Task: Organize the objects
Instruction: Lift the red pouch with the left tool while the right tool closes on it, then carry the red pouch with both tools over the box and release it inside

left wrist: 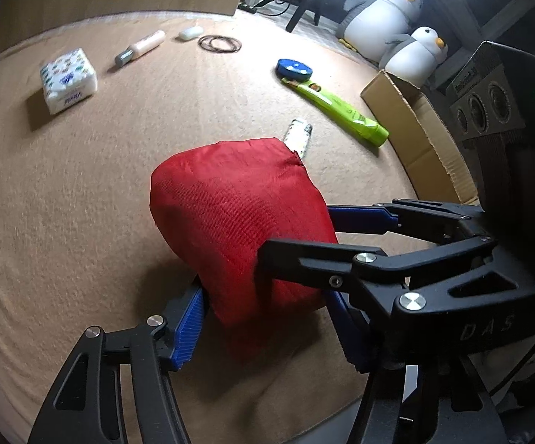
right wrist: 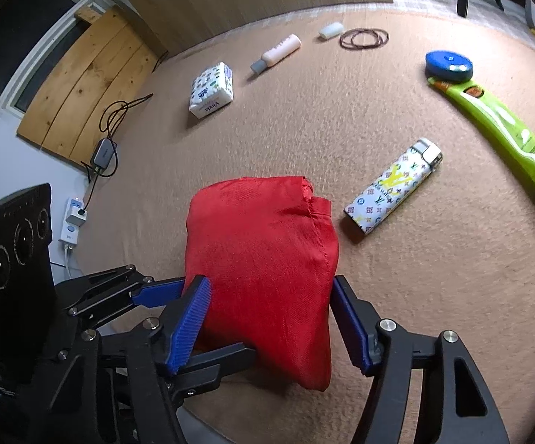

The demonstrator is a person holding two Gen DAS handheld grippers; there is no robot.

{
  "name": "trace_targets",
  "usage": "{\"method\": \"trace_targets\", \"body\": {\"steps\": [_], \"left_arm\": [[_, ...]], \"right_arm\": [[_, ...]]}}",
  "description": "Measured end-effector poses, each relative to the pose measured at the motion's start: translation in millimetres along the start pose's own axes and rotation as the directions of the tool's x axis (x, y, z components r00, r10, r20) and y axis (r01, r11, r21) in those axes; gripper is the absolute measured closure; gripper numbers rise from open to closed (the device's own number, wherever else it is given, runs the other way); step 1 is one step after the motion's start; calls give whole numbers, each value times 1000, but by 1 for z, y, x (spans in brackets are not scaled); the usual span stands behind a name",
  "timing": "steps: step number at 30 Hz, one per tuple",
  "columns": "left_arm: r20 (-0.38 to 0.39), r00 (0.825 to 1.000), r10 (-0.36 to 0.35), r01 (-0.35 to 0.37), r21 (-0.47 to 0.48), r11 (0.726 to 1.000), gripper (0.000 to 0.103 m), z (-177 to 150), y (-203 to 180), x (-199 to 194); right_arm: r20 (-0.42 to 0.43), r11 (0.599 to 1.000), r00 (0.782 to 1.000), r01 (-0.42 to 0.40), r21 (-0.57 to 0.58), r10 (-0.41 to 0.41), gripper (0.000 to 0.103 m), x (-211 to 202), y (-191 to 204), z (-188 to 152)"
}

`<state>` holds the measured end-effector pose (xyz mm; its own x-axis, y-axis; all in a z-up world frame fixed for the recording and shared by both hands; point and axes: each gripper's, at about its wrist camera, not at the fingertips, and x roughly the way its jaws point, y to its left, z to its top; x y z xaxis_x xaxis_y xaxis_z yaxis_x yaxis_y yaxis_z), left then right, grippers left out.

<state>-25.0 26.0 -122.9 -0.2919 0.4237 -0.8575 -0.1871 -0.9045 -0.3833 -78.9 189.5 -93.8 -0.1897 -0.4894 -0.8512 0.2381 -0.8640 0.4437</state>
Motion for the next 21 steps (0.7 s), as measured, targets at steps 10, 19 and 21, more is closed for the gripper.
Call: {"method": "trace_targets", "body": {"steps": [10,19,21], "left_arm": [[53,998,-18,14,80,997,38,27,-43,-8],[93,994,-63,44,188,981,38,73,-113,3],[98,993,-72,50,212,976,38,82,-131,9]], "right_arm": [[90,1000,996,20,15,-21,41,-43,-17,3],[185,997,980,67,42,-74,41,-104,-57,5],[206,995,974,81,53,-90,41,-120,-71,6]]}}
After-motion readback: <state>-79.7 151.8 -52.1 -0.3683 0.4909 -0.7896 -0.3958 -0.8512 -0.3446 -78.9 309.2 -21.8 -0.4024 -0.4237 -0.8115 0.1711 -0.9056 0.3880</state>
